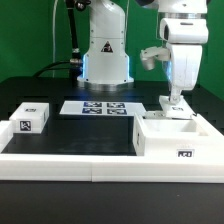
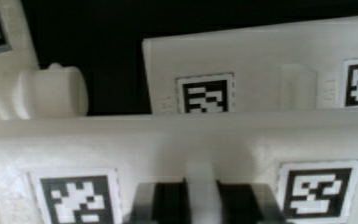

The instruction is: Assemble cabinet

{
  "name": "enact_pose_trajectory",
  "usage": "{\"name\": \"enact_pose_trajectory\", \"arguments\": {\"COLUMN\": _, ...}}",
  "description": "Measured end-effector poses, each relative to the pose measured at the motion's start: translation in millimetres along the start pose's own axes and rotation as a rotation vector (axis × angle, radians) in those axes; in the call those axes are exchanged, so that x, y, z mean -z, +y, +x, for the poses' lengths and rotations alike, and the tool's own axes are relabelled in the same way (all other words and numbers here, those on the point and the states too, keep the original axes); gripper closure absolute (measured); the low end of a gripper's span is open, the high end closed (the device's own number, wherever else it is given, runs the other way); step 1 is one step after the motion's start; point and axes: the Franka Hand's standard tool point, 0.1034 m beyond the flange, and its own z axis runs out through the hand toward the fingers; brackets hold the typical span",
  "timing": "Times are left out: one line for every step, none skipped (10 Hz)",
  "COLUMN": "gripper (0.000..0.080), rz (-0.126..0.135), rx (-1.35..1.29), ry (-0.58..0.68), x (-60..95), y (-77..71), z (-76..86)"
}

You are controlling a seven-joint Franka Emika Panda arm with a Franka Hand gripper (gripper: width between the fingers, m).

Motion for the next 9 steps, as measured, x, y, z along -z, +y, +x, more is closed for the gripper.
{"name": "enact_pose_trajectory", "arguments": {"gripper": 0.0731, "rz": 0.000, "rx": -0.008, "ry": 0.000, "x": -0.1, "y": -0.1, "z": 0.2}}
{"name": "enact_pose_trajectory", "arguments": {"gripper": 0.0731, "rz": 0.002, "rx": -0.009, "ry": 0.000, "x": -0.9, "y": -0.5, "z": -0.2}}
{"name": "enact_pose_trajectory", "arguments": {"gripper": 0.0731, "rz": 0.003, "rx": -0.009, "ry": 0.000, "x": -1.5, "y": -0.8, "z": -0.3}}
{"name": "enact_pose_trajectory", "arguments": {"gripper": 0.0731, "rz": 0.004, "rx": -0.009, "ry": 0.000, "x": -1.9, "y": -0.7, "z": -0.3}}
{"name": "enact_pose_trajectory", "arguments": {"gripper": 0.0731, "rz": 0.011, "rx": -0.008, "ry": -0.004, "x": -2.0, "y": 0.7, "z": -0.4}}
{"name": "enact_pose_trajectory", "arguments": {"gripper": 0.0731, "rz": 0.019, "rx": -0.009, "ry": -0.007, "x": -3.0, "y": 1.2, "z": -1.4}}
{"name": "enact_pose_trajectory", "arguments": {"gripper": 0.0731, "rz": 0.027, "rx": -0.009, "ry": -0.011, "x": -3.6, "y": 1.4, "z": -2.2}}
{"name": "enact_pose_trajectory", "arguments": {"gripper": 0.0731, "rz": 0.033, "rx": -0.011, "ry": -0.013, "x": -3.5, "y": 1.4, "z": -2.0}}
{"name": "enact_pose_trajectory", "arguments": {"gripper": 0.0731, "rz": 0.035, "rx": -0.012, "ry": -0.015, "x": -3.2, "y": 1.4, "z": -1.3}}
